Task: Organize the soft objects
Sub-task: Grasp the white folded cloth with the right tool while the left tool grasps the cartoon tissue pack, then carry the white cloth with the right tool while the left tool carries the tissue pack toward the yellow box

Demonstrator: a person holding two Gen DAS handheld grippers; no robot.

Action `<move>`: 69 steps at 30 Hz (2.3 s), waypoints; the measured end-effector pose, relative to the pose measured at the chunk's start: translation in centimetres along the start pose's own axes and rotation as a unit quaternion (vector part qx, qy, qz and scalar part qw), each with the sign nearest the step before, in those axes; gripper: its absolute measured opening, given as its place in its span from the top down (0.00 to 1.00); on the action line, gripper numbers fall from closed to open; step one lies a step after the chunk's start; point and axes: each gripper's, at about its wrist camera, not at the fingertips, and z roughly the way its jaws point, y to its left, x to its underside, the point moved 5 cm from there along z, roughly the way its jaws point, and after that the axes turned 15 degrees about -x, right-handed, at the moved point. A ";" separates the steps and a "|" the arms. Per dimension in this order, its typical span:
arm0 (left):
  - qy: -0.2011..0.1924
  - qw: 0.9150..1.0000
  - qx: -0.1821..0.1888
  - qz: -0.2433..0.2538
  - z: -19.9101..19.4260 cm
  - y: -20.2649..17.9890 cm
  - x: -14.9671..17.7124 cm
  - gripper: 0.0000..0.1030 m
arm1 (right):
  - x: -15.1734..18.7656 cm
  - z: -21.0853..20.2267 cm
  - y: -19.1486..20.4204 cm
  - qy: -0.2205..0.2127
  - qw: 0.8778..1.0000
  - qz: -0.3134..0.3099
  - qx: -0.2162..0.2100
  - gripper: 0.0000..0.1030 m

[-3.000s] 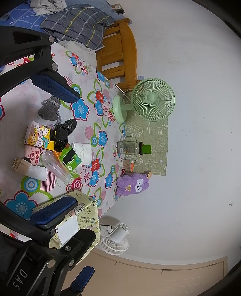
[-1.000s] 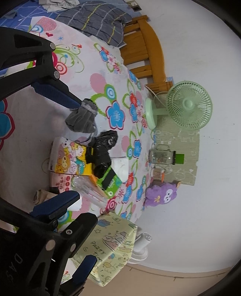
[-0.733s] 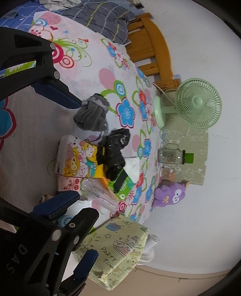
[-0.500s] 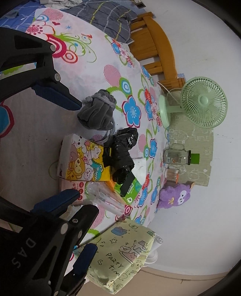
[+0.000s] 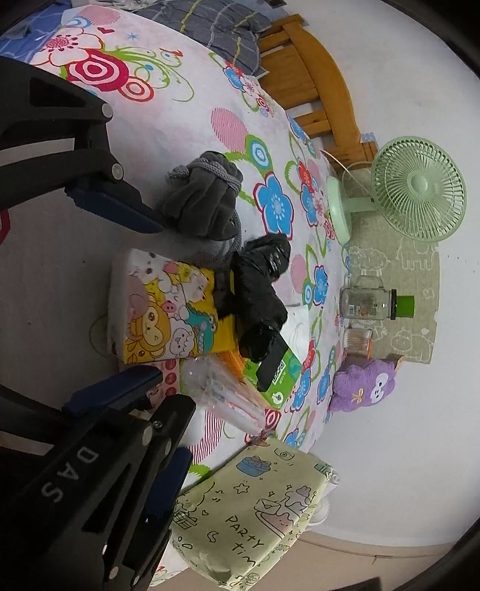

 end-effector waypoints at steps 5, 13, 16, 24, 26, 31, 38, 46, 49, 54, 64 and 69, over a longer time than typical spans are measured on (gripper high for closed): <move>-0.001 1.000 0.016 0.006 -0.3 -0.6 0.0 0.44 | -0.2 0.3 0.1 0.004 1.000 -0.003 -0.001 0.70; 0.004 1.000 0.022 -0.001 -0.5 -0.5 -0.1 0.52 | -0.3 0.0 0.0 0.001 1.000 0.001 -0.002 0.76; 0.001 1.000 0.022 0.001 -0.8 -0.6 -0.1 0.53 | -0.3 -0.3 0.0 -0.001 1.000 -0.001 0.000 0.77; -0.011 1.000 0.020 -0.002 -2.3 -0.3 -0.7 0.54 | -0.7 -1.6 0.7 -0.015 1.000 -0.008 -0.005 0.78; -0.016 1.000 0.019 -0.003 -2.7 -0.1 -0.9 0.54 | -0.9 -2.1 1.0 -0.020 1.000 -0.011 -0.008 0.78; -0.026 1.000 0.016 -0.006 -3.8 0.1 -1.5 0.54 | -1.4 -3.3 1.7 -0.033 0.999 -0.017 -0.013 0.78; -0.042 0.999 0.014 -0.011 -5.6 0.4 -2.6 0.54 | -2.3 -5.1 2.5 -0.050 0.998 -0.026 -0.019 0.78; -0.057 0.998 0.010 -0.016 -7.1 0.7 -4.1 0.54 | -3.8 -6.8 3.3 -0.064 0.997 -0.037 -0.027 0.78; -0.062 0.998 0.010 -0.017 -7.6 0.7 -4.9 0.54 | -4.6 -7.4 3.6 -0.069 0.996 -0.040 -0.028 0.78; -0.073 0.997 0.010 -0.019 -8.6 0.6 -6.2 0.54 | -5.9 -8.4 3.9 -0.079 0.995 -0.045 -0.030 0.78; -0.086 0.996 0.015 -0.021 -9.6 0.1 -8.3 0.54 | -8.2 -10.0 3.9 -0.095 0.994 -0.053 -0.028 0.78; -0.088 0.996 0.018 -0.020 -9.9 -0.6 -8.9 0.54 | -9.0 -10.4 3.4 -0.098 0.993 -0.053 -0.027 0.78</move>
